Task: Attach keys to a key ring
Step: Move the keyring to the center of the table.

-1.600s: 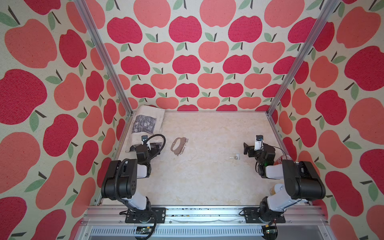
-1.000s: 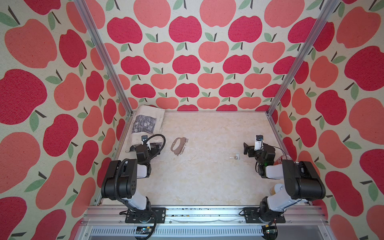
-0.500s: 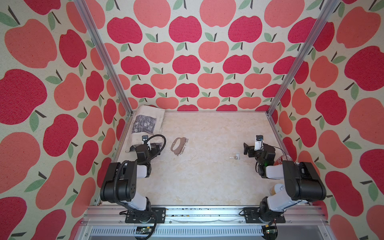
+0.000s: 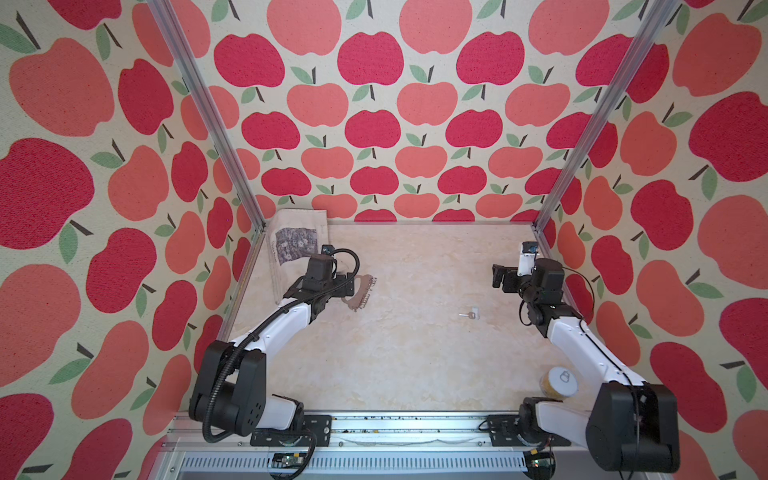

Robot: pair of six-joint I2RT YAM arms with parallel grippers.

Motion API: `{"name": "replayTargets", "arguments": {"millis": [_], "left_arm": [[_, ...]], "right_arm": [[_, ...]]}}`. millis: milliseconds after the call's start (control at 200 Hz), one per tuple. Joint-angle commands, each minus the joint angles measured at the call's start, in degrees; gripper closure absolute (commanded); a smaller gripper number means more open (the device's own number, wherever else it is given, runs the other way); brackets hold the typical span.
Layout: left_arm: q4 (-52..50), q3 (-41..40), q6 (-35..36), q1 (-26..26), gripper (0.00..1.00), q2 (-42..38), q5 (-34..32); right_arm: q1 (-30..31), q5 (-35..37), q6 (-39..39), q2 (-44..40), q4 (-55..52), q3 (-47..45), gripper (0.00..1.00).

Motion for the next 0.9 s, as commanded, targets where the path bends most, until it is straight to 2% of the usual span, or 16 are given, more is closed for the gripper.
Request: {"name": "replayTargets", "arguments": {"millis": [0,110,225,380,595,895], "left_arm": [[-14.8,3.6,-10.5,-2.9,0.00,1.5,2.7],[-17.5,3.9,-17.1,-4.6,0.00,3.4,3.2],[-16.7,4.8,-21.6,-2.4,0.03,6.2,2.8],[-19.9,10.3,-23.1,2.1,0.07,13.2,7.6],[-18.1,13.4,-25.0,5.4,0.15,19.6,7.7],[-21.7,18.6,-26.6,4.7,0.26,26.4,5.1]], "right_arm": [[2.2,-2.8,2.5,1.1,-18.2,5.1,0.01],[4.5,-3.5,2.9,1.6,-22.1,6.9,0.01],[6.8,-3.5,3.5,1.6,-22.2,7.3,0.01],[9.5,-3.2,3.4,3.0,-24.4,9.6,0.01],[11.2,-3.2,3.5,3.6,-25.0,10.8,0.01],[11.4,-4.1,3.8,3.5,-25.9,11.8,0.01]]}}
